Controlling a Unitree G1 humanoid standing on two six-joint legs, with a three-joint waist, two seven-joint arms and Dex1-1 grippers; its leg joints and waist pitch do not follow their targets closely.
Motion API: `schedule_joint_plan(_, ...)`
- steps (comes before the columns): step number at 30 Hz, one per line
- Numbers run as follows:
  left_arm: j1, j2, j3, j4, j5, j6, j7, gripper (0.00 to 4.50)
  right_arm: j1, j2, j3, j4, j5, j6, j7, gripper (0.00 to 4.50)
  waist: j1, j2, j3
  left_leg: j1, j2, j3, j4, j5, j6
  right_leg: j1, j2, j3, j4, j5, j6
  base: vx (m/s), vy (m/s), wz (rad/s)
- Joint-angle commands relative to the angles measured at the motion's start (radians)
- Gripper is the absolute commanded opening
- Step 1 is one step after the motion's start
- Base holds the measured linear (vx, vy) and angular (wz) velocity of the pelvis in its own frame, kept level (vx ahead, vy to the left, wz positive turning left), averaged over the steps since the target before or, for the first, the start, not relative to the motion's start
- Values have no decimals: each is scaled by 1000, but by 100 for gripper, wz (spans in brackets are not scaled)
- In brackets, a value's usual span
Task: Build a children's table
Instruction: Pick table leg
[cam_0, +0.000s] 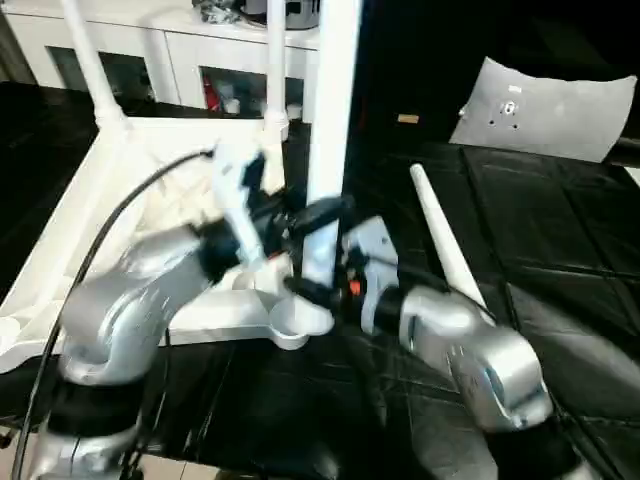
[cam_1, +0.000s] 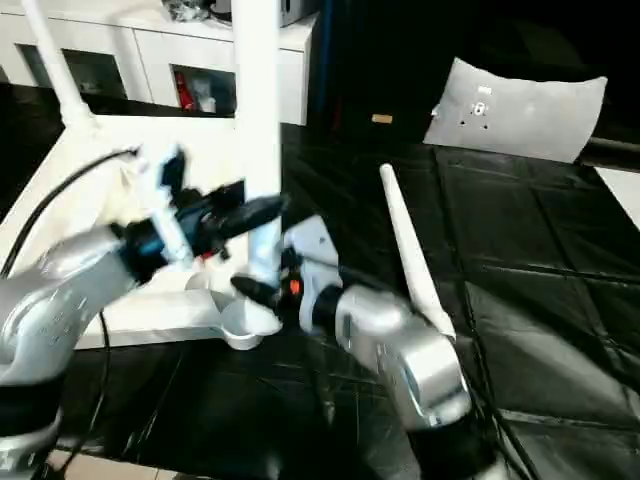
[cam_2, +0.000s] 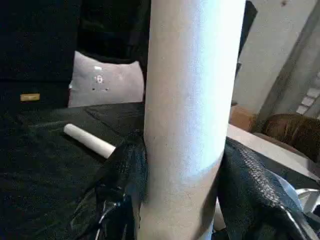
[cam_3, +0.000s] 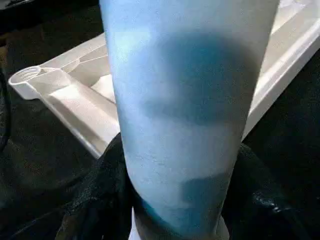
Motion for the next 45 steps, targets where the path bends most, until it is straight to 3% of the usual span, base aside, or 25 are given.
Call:
schedule_joint_plan(1, 14, -8, -61, -39, -69, 19, -92, 249, -7, -4, -27, -8, 16, -31, 2, 189, -4, 10, -51, 31, 49, -15, -75, -240, -88, 8, -93, 43, -88, -117, -98, 0, 0, 0)
schedule_joint_plan(5, 1, -12, -57, -16, -49, 7, -78, 249, 2, -9, -21, -18, 9, -34, 5, 189, -9, 11, -51, 31, 49, -16, -75, -248, -93, 7, -93, 44, -88, -127, -100, 0, 0, 0)
schedule_joint_plan(11, -6, 16, -77, -19, -38, 9, -111, 249, 1, -20, -14, -34, 3, -35, 22, 189, -10, 9, -54, 30, 47, -15, -72, -208, -83, 10, -90, 43, -84, -67, -104, 0, 0, 0)
schedule_joint_plan(16, 47, 29, -78, -57, -136, 60, -187, 249, 29, -88, 12, -103, 35, -59, 129, 189, -8, 9, -53, 29, 48, -14, -70, -201, -80, 14, -91, 42, -81, -37, -110, 0, 0, 0)
schedule_joint_plan(19, 74, 4, -68, -65, -163, 63, -171, 249, 53, -136, 21, -151, 53, -56, 180, 189, -8, 10, -52, 29, 49, -13, -70, -209, -76, 17, -91, 43, -84, -45, -115, 0, 0, 0)
schedule_joint_plan(27, 130, -14, -63, -108, -232, 99, -153, 249, 106, -241, 32, -254, 100, -28, 282, 189, -8, 6, -45, 32, 49, -15, -71, -272, -64, 9, -93, 46, -98, -205, -113, 0, 0, 0)
schedule_joint_plan(39, 132, 19, -64, -133, -256, 142, -147, 249, 102, -261, 43, -256, 111, -23, 290, 189, -7, 7, -49, 31, 49, -14, -68, -235, -54, 10, -91, 45, -91, -150, -127, 0, 0, 0)
schedule_joint_plan(41, 131, 19, -67, -131, -248, 137, -145, 288, 101, -261, 46, -253, 111, -24, 290, 189, -6, 6, -49, 30, 49, -14, -68, -233, -53, 11, -91, 44, -92, -140, -129, 0, 0, 0)
schedule_joint_plan(45, 144, 34, -81, -126, -226, 123, -157, 292, 105, -261, 49, -246, 109, -30, 288, 189, -8, 6, -47, 31, 48, -14, -70, -246, -57, 10, -90, 45, -95, -170, -120, 0, 0, 0)
